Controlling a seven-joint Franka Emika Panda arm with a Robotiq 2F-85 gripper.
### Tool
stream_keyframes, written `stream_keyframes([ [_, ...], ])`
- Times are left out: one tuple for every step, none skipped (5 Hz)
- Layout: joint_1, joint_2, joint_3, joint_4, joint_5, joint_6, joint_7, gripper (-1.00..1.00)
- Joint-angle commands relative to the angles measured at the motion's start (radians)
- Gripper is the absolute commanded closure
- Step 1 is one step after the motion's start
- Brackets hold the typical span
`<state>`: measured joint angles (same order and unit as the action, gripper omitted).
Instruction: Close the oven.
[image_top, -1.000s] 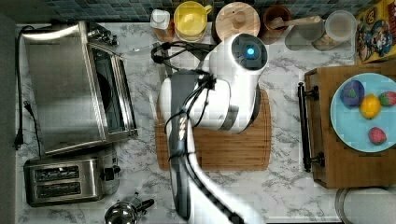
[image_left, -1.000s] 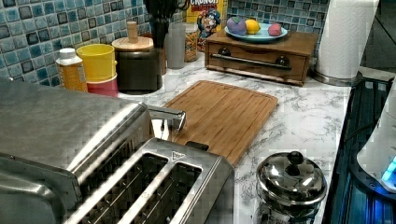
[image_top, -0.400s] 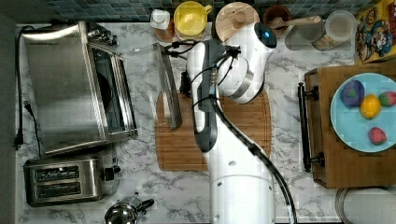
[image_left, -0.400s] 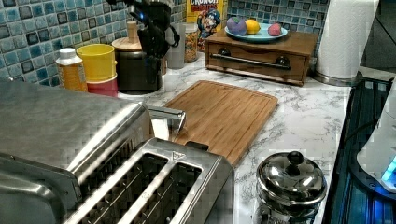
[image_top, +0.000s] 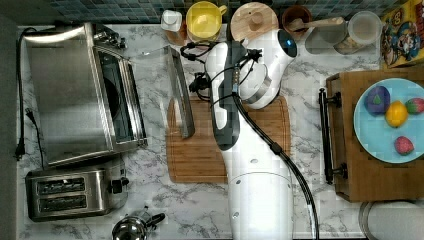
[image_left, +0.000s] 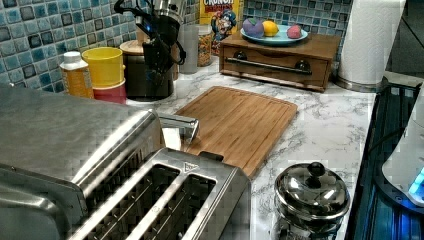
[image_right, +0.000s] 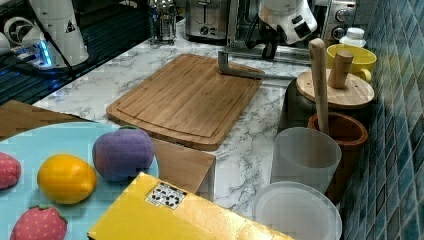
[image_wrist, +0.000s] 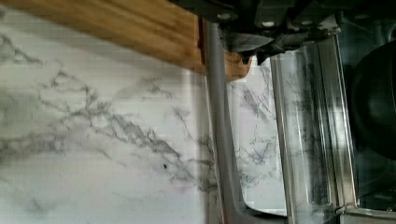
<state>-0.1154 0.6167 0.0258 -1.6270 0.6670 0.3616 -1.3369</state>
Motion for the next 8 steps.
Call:
stream_keyframes([
  [0.029, 0.017, 0.052, 0.153, 0.031, 0.104, -0.070, 1.00],
  [0.046, 0.050, 0.048, 0.176, -0.031, 0.113, -0.039, 1.00],
  [0.049, 0.064, 0.049, 0.175, -0.076, 0.130, -0.013, 1.00],
  [0.051, 0.070, 0.054, 0.165, -0.086, 0.108, -0.019, 1.00],
  [0.060, 0.093, 0.067, 0.179, -0.091, 0.040, -0.002, 1.00],
  [0.034, 0.076, 0.088, 0.186, -0.052, -0.022, -0.023, 1.00],
  [0.032, 0.066, 0.092, 0.187, -0.059, -0.055, -0.014, 1.00],
  [0.026, 0.084, 0.090, 0.217, -0.049, -0.110, 0.013, 1.00],
])
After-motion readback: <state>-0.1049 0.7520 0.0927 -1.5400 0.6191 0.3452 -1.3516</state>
